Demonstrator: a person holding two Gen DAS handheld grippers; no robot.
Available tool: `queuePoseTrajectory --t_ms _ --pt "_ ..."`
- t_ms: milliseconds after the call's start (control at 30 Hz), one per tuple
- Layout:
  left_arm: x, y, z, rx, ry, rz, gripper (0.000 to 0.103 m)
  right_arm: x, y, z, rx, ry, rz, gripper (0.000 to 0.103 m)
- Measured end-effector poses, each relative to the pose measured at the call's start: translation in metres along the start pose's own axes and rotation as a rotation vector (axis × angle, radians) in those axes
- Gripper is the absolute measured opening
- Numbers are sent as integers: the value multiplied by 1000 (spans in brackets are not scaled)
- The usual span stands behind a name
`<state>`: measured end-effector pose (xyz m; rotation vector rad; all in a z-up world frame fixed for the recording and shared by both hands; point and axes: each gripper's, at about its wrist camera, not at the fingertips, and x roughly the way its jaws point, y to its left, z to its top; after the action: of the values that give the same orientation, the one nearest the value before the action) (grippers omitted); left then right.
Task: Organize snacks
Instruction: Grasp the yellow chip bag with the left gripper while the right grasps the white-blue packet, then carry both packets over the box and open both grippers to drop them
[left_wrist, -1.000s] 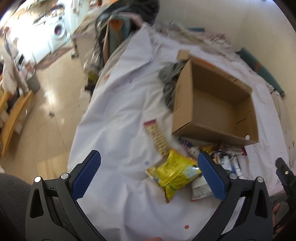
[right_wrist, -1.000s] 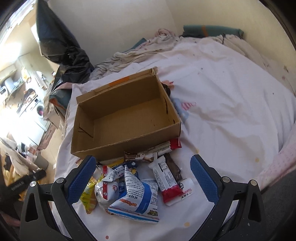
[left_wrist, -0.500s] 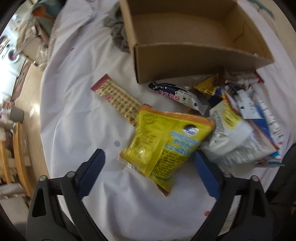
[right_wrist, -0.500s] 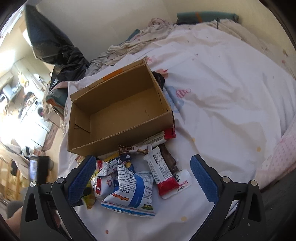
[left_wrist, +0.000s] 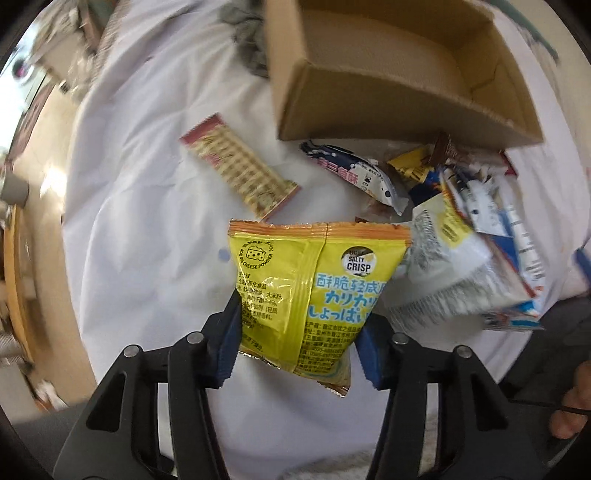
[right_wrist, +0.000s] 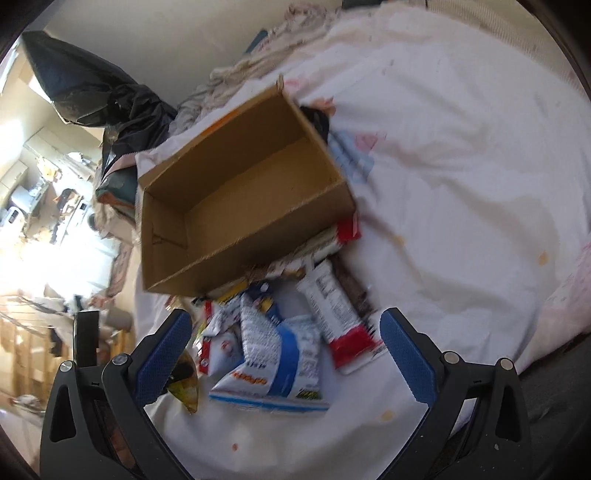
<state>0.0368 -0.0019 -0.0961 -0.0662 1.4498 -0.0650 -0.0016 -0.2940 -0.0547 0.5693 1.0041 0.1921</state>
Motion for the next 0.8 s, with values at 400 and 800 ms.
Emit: queuePoseTrajectory --t_ms 400,800 --pt "-53 30 -23 -148 -165 -17 50 62 28 -10 -110 240 -46 81" --pt "-45 16 -14 -125 -162 -43 50 88 37 -30 -195 354 -97 57"
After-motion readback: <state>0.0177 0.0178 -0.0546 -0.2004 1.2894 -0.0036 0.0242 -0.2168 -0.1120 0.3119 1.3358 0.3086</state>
